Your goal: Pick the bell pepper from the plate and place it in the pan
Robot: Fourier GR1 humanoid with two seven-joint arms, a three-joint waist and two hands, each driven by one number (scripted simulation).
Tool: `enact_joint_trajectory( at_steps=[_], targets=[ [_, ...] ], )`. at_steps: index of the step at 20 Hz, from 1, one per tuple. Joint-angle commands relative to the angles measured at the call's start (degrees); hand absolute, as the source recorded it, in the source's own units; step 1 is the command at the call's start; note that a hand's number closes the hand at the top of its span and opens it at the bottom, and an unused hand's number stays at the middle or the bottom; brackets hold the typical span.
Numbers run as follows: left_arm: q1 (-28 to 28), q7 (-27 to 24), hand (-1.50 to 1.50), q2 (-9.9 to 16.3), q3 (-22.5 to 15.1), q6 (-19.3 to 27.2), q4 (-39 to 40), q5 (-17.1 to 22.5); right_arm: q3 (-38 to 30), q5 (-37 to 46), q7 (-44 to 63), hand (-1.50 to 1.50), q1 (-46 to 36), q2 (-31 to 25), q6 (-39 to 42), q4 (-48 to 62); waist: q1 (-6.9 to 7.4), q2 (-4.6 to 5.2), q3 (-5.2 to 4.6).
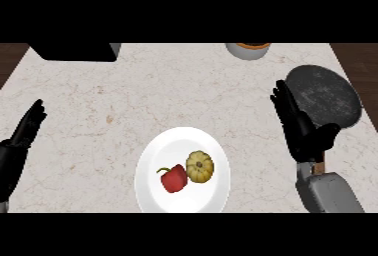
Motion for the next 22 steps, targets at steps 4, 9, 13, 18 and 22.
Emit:
enact_joint_trajectory(
  at_steps=[4,9,13,18,22],
  targets=[
    [2.6,7.0,0.0,-13.6,-0.9,3.8,5.9,9.0,10.0,1.5,-5.2,1.5,2.0,7.5,2.8,-5.0,0.08,0.53,1.72],
    [3.8,11.8,0.0,-21.5,-1.7,7.1,9.4,13.5,18.8,19.5,-15.4,1.5,9.0,7.7,-9.1,-6.3,-2.85,-0.15,1.6],
    [3.2,11.8,0.0,-21.7,-0.1,7.5,10.3,14.4,31.2,30.7,-25.8,-1.5,20.5,11.6,-19.1,-8.2,-2.87,-0.3,1.71],
    [1.7,13.4,0.0,-23.1,-2.1,9.1,9.4,12.9,39.3,45.1,-25.0,-1.5,32.4,12.3,-36.0,-6.6,-1.89,0.02,1.72],
    [-0.5,14.3,0.0,-23.7,-2.4,9.4,10.5,12.1,38.0,55.0,-5.8,-1.5,24.2,12.4,-38.9,-8.2,-0.67,0.43,1.69]
  ],
)
